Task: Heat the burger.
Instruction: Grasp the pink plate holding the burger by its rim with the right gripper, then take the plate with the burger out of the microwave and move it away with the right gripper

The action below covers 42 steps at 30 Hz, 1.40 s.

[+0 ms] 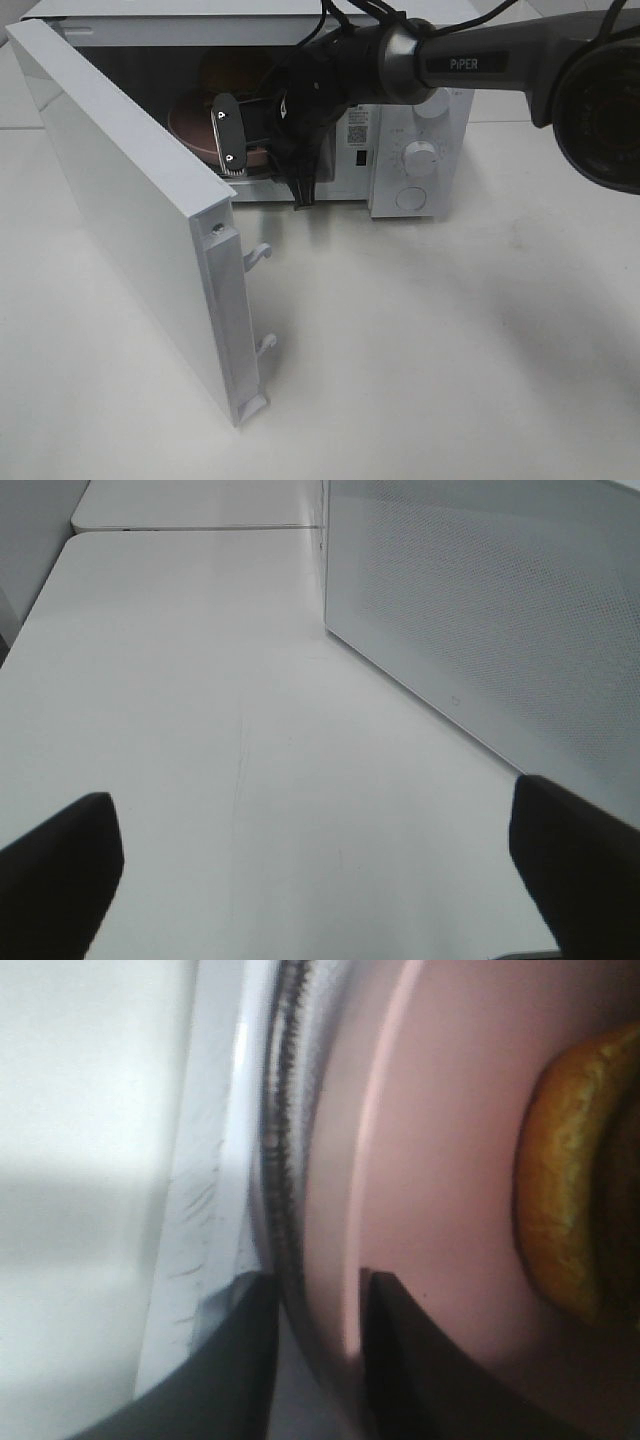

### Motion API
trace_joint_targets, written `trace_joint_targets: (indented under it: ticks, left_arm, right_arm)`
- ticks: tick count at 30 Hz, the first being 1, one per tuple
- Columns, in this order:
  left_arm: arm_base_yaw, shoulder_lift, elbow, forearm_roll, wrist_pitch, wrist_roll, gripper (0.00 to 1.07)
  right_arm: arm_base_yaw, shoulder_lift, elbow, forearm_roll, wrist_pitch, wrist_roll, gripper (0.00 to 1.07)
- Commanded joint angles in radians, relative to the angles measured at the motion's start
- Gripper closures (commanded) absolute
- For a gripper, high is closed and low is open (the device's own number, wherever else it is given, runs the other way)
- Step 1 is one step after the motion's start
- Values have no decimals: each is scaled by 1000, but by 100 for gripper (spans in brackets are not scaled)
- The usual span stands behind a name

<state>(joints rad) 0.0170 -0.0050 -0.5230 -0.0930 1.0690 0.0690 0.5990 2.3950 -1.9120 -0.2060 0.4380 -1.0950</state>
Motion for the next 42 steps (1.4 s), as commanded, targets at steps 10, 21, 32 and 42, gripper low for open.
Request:
trace_joint_targets:
  ticks: [10,21,32,42]
  left_arm:
    - [3,-4,1,2,3,-3,8]
    - [3,-4,1,2,3,-3,8]
    - [3,-4,1,2,3,-3,8]
    - [3,-4,1,2,3,-3,8]
  right_arm:
    - [16,-44,-6,34,61,-83,107]
    - [22,-106,7,72,111,-208,107]
    - [22,-196,177,131,9,-368,107]
    - [19,-287,373,300,-166,-573,107]
